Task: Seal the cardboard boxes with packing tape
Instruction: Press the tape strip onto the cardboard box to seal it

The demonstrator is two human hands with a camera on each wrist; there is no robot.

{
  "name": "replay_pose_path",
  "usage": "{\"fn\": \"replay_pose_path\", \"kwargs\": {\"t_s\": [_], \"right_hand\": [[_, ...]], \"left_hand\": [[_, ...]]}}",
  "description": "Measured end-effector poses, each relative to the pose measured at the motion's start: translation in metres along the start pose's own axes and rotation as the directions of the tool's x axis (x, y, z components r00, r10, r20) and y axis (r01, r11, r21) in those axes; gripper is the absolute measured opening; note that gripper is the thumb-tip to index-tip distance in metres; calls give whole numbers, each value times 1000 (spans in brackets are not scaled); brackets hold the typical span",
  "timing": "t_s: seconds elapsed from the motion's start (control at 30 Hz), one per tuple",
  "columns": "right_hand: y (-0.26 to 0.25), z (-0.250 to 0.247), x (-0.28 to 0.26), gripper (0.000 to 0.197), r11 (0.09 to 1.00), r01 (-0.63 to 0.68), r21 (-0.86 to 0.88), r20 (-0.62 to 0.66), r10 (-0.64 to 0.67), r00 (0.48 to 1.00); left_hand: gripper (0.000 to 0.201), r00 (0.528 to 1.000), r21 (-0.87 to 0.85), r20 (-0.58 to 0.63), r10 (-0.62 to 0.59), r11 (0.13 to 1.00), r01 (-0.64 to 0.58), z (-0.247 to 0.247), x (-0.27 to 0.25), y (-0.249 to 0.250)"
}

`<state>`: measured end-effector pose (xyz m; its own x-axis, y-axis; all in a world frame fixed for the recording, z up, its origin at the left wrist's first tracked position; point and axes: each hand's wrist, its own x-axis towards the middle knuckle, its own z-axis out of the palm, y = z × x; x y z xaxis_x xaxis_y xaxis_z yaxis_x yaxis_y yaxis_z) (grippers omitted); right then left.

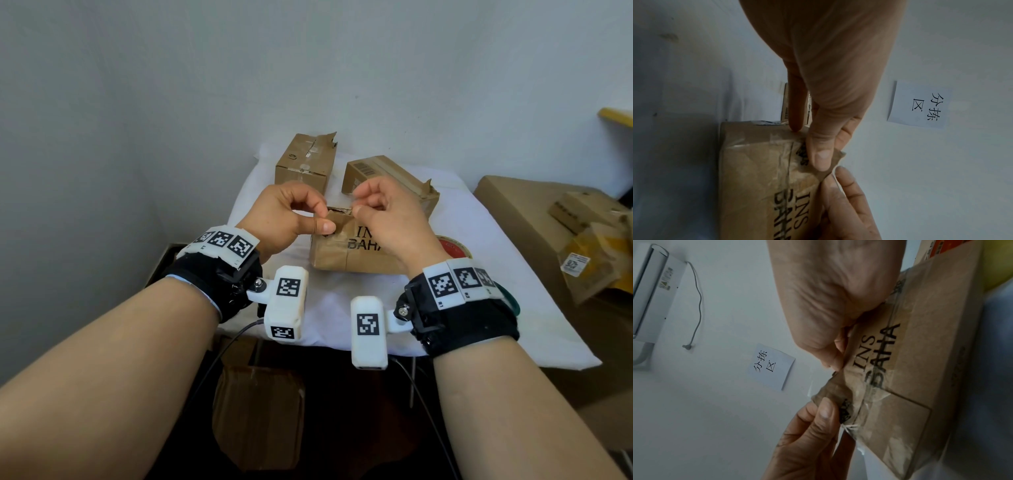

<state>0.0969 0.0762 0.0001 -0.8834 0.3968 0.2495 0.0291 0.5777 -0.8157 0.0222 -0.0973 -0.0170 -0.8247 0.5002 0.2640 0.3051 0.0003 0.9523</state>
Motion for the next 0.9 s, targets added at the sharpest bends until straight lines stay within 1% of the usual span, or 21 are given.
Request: {"fn": "replay_pose_path", "kwargs": {"t_s": [0.13,0.3,0.4,0.5,0.73,0.9], "right_hand": [[-2,-3,1,20,1000,-9,-25,27,10,1000],[-3,-4,1,25,999,-10,-44,44,12,999],[-3,-4,1,25,999,-13,-37,44,14,999],[-3,-5,1,25,1000,-2,-25,60,3,998],[-2,-8,0,33,999,51,-5,127,-50,991],[-1,-9,1,31,999,52,-12,127,-50,991]], "left_hand": [[25,1000,-53,-14,-15,999,14,1,0,-2],[24,1000,-73,-19,-20,997,18,2,0,-2],[24,1000,-84,-18,-23,996,21,2,-1,-1],[24,999,-82,-18,-27,996,26,2,0,-1],[24,999,-101,-16,-44,994,43,2,0,-2],[25,998,-122,-28,-49,992,46,3,-1,-1]]}}
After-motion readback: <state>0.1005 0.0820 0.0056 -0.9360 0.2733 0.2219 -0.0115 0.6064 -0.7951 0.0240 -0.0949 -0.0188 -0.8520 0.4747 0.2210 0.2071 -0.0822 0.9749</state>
